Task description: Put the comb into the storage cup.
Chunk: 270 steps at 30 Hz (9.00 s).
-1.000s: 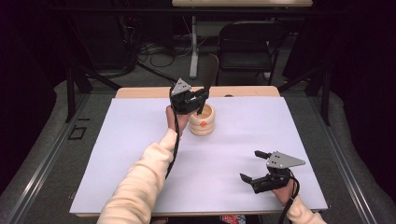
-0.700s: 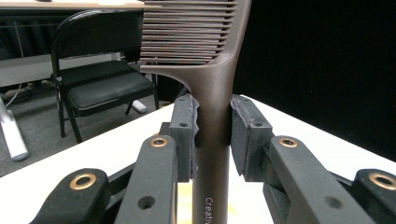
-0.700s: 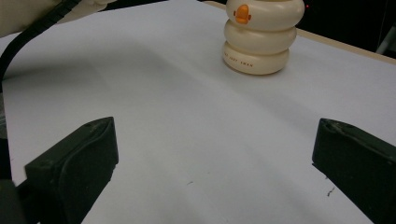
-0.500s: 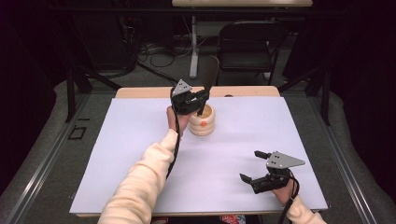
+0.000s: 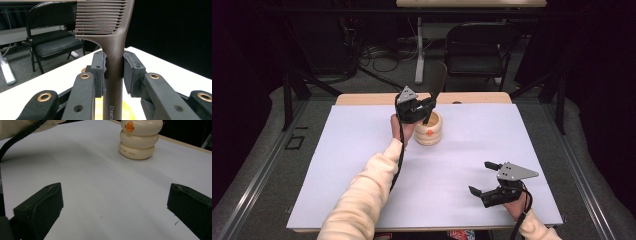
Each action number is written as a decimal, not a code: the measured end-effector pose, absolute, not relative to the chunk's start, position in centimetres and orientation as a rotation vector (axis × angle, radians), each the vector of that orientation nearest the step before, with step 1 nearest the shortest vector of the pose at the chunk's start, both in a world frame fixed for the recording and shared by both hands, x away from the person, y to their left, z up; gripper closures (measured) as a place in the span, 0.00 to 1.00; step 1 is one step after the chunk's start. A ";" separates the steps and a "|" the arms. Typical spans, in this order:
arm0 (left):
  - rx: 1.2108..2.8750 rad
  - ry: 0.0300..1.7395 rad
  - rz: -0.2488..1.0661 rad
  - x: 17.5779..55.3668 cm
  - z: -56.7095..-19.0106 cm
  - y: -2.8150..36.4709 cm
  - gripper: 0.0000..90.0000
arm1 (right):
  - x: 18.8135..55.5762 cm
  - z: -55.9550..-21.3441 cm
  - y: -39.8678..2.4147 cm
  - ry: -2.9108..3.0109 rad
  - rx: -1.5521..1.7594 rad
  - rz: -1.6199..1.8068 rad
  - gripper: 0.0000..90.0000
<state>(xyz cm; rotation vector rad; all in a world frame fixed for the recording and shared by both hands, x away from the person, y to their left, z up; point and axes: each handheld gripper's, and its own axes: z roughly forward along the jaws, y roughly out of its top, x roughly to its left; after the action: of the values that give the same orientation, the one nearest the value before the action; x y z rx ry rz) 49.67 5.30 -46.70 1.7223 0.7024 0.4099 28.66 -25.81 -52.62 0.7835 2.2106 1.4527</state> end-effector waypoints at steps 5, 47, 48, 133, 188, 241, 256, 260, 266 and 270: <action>1.731 0.698 0.415 49.7 -46.9 5.2 0.81 | 28.6 -52.6 -25.8 2.211 0.784 1.453 0.00; 1.837 0.678 0.376 50.1 -48.2 4.8 0.81 | 28.7 -52.6 -25.8 2.216 0.792 1.452 0.00; 1.841 0.677 0.376 50.1 -48.2 4.8 0.81 | 28.7 -52.6 -25.8 2.216 0.792 1.452 0.00; 1.974 0.699 0.347 50.1 -49.0 4.8 0.80 | 28.7 -52.6 -25.8 2.213 0.798 1.451 0.00; 1.981 0.723 0.338 47.2 -45.9 7.9 0.06 | 29.0 -52.6 -25.6 2.216 0.804 1.452 0.00; 1.996 0.791 0.419 39.2 -46.4 15.5 0.00 | 28.9 -52.7 -25.6 2.217 0.816 1.436 0.00; 1.981 0.836 0.433 36.5 -47.9 17.6 0.00 | 28.9 -52.7 -25.6 2.218 0.821 1.437 0.00; 1.974 0.845 0.430 35.8 -48.2 18.0 0.00 | 28.9 -52.7 -25.6 2.217 0.820 1.435 0.00; 1.975 0.855 0.441 34.7 -48.6 18.5 0.00 | 28.8 -52.7 -25.6 2.217 0.821 1.436 0.00; 1.979 0.859 0.444 34.3 -48.9 18.7 0.00 | 28.9 -52.7 -25.6 2.218 0.821 1.434 0.00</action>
<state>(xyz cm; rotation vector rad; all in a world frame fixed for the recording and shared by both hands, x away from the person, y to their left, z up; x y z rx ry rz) 34.27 18.67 -48.89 1.9790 0.8588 0.4440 28.85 -25.59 -52.69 0.8209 2.2182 1.4344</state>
